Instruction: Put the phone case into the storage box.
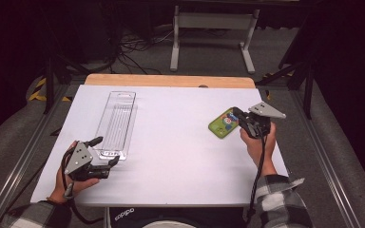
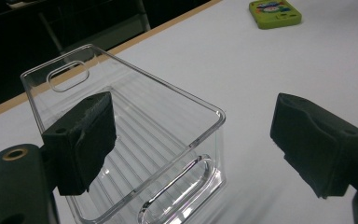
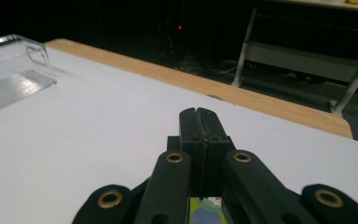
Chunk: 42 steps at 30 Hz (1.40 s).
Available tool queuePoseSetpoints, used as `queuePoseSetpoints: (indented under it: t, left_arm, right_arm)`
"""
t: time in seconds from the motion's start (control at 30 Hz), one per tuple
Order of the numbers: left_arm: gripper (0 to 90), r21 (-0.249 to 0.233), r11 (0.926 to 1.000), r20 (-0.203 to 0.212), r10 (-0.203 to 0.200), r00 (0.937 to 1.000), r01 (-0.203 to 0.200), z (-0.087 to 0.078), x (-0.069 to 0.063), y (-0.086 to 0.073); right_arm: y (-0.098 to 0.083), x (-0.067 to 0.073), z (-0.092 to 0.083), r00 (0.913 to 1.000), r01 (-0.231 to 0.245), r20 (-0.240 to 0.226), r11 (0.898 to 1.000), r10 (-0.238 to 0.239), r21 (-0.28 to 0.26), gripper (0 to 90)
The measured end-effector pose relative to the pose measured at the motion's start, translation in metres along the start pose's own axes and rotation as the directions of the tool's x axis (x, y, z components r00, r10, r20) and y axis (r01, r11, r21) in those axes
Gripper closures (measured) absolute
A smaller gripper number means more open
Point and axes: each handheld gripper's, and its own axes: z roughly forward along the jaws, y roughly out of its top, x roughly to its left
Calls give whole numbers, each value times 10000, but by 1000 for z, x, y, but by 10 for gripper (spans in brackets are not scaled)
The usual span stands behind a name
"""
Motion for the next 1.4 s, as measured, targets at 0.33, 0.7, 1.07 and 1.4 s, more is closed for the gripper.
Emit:
queuePoseSetpoints:
  t: [0.33,0.7,1.07,1.4]
  left_arm:
    - [149,2,10000,137,89,9999,-89,-1,-3,0]
    - [149,-123,9996,309,238,9992,-235,0,-7,1]
    - [152,-87,9997,369,245,9990,-242,0,-8,1]
    - [153,11,9997,398,236,9989,-236,-1,-8,-1]
  right_arm:
    - [8,-19,50,9995,139,250,9887,-178,1493,900]
    - [-3,-50,106,9987,-304,489,9590,173,2819,900]
    - [-21,-62,144,9973,-507,693,9224,261,3829,900]
    - [-28,-67,156,9948,-532,1010,9072,119,4173,900]
